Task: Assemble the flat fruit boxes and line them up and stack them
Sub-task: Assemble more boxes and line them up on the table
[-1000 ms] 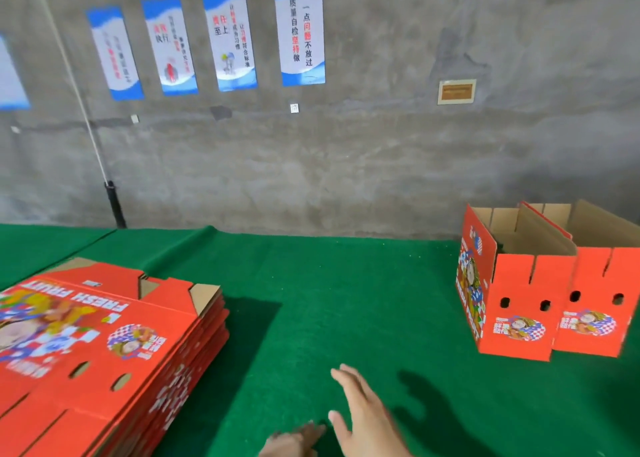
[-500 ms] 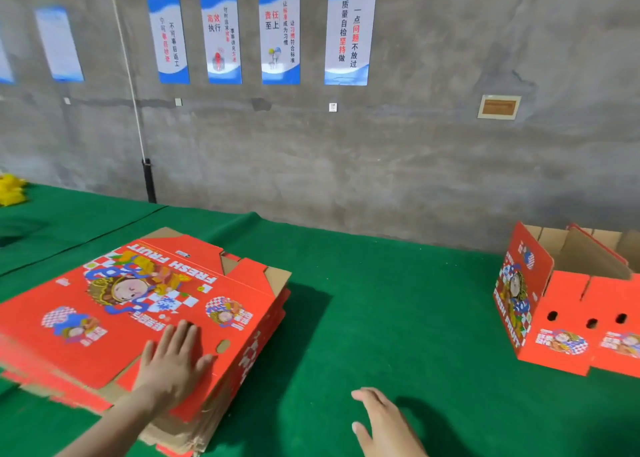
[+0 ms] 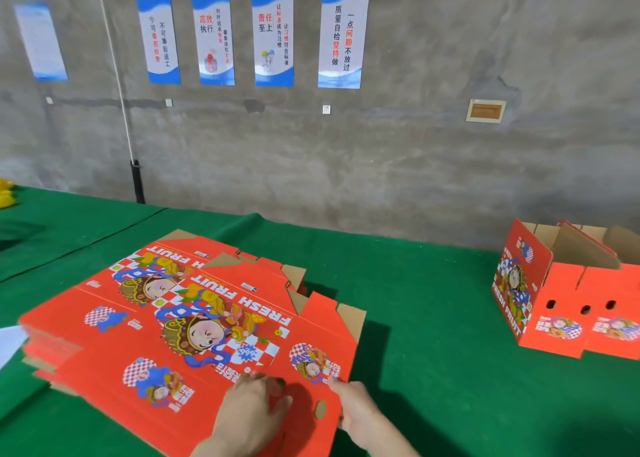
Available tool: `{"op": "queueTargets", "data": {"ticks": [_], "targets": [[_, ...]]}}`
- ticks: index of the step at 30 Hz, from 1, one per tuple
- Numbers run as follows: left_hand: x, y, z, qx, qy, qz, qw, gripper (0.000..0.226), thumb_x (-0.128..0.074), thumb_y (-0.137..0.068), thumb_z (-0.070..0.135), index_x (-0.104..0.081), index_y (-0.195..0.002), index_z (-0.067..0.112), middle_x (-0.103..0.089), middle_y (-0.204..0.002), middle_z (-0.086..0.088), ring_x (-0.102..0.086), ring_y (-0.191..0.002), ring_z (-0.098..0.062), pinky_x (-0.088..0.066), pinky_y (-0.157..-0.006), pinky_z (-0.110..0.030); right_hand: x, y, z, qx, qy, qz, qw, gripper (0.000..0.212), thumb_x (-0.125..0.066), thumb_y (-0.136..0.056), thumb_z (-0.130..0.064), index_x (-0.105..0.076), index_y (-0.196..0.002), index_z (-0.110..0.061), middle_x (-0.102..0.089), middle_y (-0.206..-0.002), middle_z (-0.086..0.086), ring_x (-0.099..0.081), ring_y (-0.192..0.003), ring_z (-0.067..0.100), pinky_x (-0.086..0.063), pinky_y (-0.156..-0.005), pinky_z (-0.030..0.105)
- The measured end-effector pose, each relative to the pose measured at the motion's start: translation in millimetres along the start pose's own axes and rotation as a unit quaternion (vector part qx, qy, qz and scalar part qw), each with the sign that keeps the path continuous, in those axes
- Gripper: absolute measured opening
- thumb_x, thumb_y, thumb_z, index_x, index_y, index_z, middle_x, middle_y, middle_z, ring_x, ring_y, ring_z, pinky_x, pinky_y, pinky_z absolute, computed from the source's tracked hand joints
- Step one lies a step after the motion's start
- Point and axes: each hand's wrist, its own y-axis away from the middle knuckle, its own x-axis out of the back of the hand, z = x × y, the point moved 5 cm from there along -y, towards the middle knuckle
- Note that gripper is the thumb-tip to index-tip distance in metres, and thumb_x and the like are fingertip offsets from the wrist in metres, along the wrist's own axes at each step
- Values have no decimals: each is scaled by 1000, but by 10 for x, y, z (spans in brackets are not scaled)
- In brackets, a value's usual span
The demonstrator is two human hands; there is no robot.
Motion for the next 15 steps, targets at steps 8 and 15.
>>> {"op": "queueTargets", "data": {"ticks": [8, 15], "targets": [[309, -92, 161, -63, 113, 44, 991, 37, -61, -89, 34, -57, -122, 19, -51, -131, 5, -47, -121, -13, -34, -104, -22, 240, 302, -504, 87, -189, 72, 976, 8, -68, -86, -8, -60, -86, -9, -65, -73, 13, -62, -71, 23, -46, -62, 32], [795, -182, 1103, -174, 204, 94, 959, 39, -62, -90, 30, -56, -125, 13, -48, -129, 9, -47, -122, -8, -24, -92, 0, 669, 800, -1115, 303, -266, 96, 910, 9, -60, -91, -6, -65, -98, -8, -73, -87, 14, -66, -74, 27, -53, -70, 40]]}}
